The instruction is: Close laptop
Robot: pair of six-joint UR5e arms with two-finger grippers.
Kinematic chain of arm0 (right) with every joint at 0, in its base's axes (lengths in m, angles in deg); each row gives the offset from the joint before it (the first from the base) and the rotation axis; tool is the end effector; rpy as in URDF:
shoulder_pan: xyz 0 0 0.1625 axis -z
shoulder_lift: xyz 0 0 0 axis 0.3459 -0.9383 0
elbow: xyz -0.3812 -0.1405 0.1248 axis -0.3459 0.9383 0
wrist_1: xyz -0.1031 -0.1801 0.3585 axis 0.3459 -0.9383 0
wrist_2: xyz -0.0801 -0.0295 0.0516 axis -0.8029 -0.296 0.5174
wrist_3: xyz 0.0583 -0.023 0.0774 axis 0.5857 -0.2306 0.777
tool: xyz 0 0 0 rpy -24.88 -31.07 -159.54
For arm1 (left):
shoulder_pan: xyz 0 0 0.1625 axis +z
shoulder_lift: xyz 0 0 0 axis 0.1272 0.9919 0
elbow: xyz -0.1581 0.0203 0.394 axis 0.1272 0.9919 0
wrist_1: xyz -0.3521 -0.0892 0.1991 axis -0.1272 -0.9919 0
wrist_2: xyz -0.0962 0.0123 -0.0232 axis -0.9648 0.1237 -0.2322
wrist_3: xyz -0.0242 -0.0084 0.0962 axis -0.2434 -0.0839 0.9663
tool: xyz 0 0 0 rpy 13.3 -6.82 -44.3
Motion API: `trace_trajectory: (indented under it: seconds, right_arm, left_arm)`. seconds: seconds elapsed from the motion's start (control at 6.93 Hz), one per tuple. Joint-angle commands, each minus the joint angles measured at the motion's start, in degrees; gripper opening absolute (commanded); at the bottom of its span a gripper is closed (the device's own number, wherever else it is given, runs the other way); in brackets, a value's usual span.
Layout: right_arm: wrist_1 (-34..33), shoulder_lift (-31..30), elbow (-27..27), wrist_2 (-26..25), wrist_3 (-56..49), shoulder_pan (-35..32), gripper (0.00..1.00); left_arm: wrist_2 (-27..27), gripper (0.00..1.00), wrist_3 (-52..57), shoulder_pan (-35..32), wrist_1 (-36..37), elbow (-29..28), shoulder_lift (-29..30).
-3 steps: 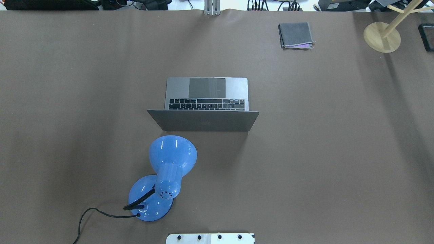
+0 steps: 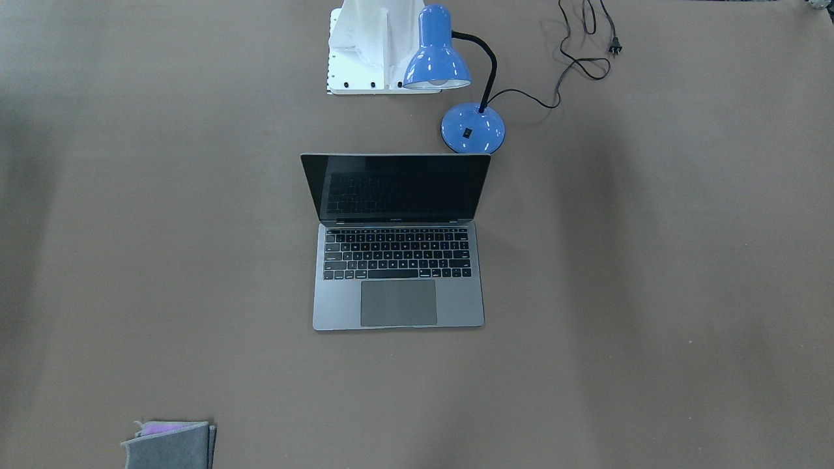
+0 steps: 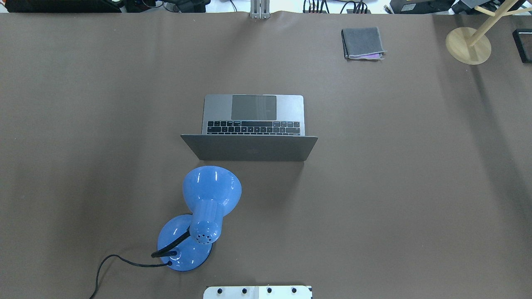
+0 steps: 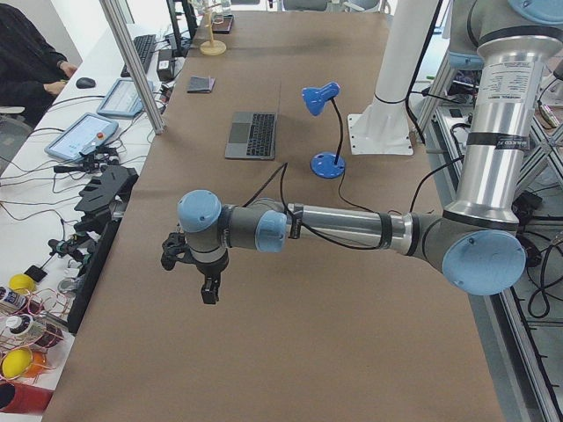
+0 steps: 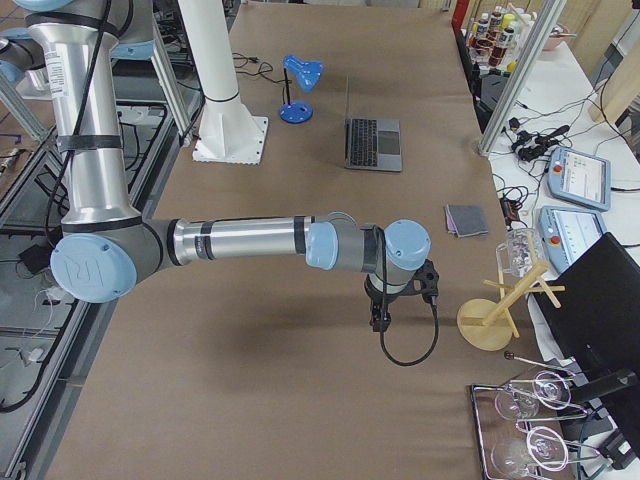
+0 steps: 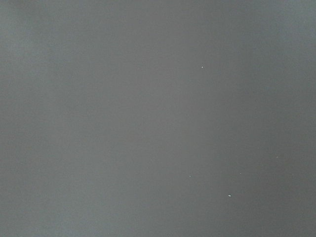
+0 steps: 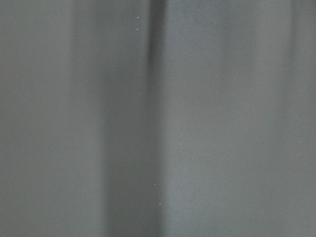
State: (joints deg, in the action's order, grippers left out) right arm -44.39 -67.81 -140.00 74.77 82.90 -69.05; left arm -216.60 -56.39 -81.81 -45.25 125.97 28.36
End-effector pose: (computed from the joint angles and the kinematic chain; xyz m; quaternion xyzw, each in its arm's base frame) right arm 0.0505 -0.5244 0.6138 -0.0037 -0.4233 -0.0477 0.9047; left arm -0.0568 -0.5455 0.6134 0.0363 0.3689 -0.0004 0.9288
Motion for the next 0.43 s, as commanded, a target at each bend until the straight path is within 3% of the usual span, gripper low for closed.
trace_trajectory:
  seconds: [0.0,0.29]
  right_arm:
    - [0.0,0.1,-0.2,0.2,0.0,0.1,1.0]
    - [0.0,0.2,-0.2,0.3,0.1,0.0,1.0]
  left_arm:
    - [0.0,0.98,0.0,0.0,0.0,0.0,0.0]
    - [0.0,0.98,-0.1,0.0,0.0,0.0,0.0]
